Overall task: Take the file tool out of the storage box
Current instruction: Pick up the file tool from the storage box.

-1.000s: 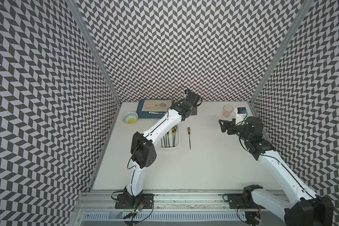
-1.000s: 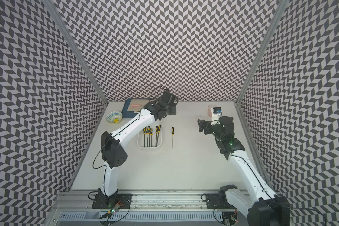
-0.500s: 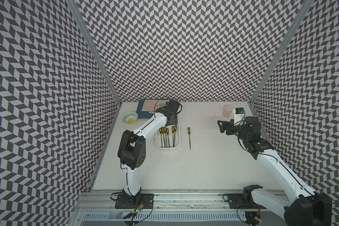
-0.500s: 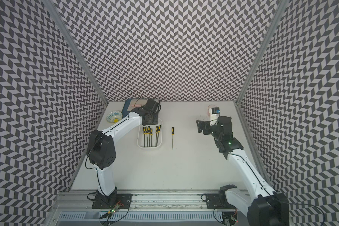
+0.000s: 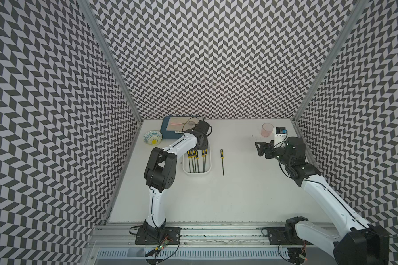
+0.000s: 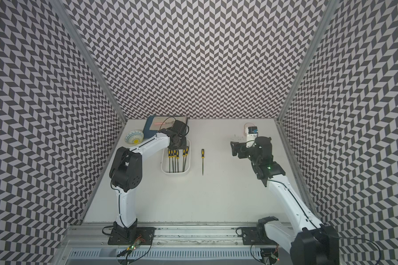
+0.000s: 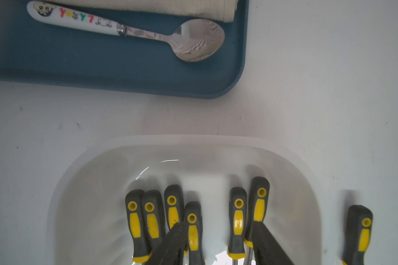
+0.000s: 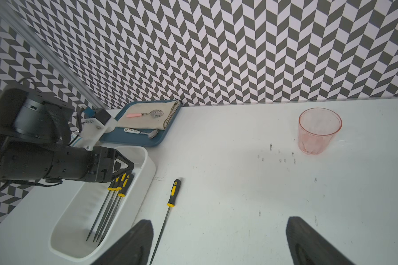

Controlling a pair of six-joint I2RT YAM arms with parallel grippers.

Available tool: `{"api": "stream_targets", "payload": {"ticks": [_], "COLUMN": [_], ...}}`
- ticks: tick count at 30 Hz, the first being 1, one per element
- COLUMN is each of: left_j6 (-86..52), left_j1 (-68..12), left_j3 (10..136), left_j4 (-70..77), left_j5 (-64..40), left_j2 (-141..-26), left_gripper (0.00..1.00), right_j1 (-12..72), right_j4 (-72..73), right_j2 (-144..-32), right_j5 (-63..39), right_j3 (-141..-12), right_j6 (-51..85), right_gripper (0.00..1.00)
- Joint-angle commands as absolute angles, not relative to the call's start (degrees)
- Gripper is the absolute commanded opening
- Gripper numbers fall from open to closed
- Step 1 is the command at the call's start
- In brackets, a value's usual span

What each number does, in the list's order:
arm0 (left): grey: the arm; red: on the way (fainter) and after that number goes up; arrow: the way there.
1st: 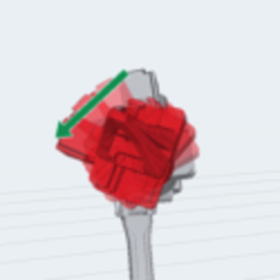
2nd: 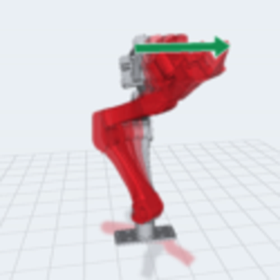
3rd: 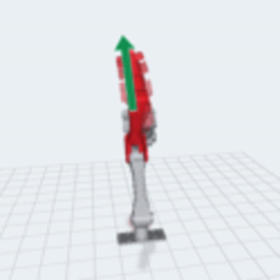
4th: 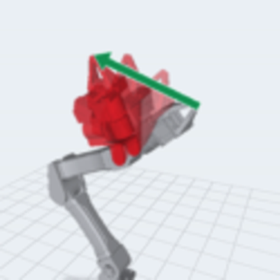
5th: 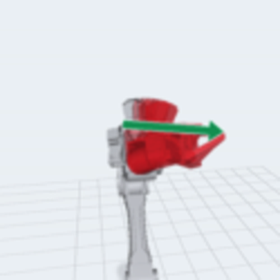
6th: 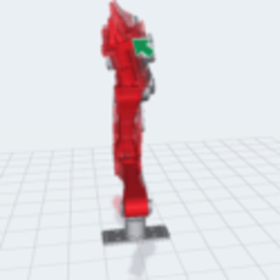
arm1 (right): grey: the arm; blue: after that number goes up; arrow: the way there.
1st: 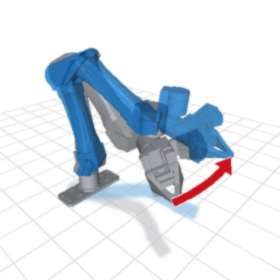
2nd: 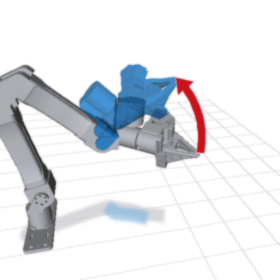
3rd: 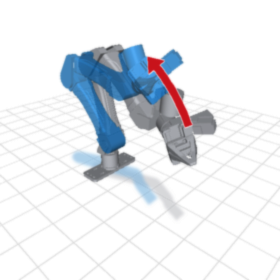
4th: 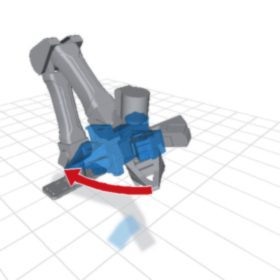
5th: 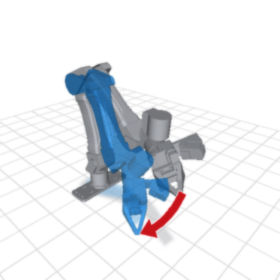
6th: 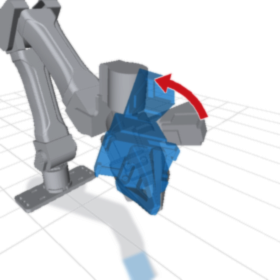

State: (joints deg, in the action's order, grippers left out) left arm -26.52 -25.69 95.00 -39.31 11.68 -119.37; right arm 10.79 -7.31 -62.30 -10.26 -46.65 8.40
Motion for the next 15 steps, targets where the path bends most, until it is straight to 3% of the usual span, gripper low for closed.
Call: {"api": "stream_targets", "payload": {"ticks": [1, 15], "left_j6": [-25.6, -25.8], "left_j1": [-25.4, -25.3], "left_j3": [96.3, 95.0], "left_j4": [-37.9, -35.5], "left_j5": [10.7, 6.9], "left_j2": [-120.2, -123.1], "left_gripper": [0.51, 0.5], "right_j1": [11.3, 11.3], "right_j4": [-5.6, -5.3], "right_j2": [-62.2, -62.5], "right_j5": [-9.6, -9.5], "right_j3": [-46.3, -45.7], "right_j6": [8.1, 7.9], "right_gripper": [0.94, 0.94]}}
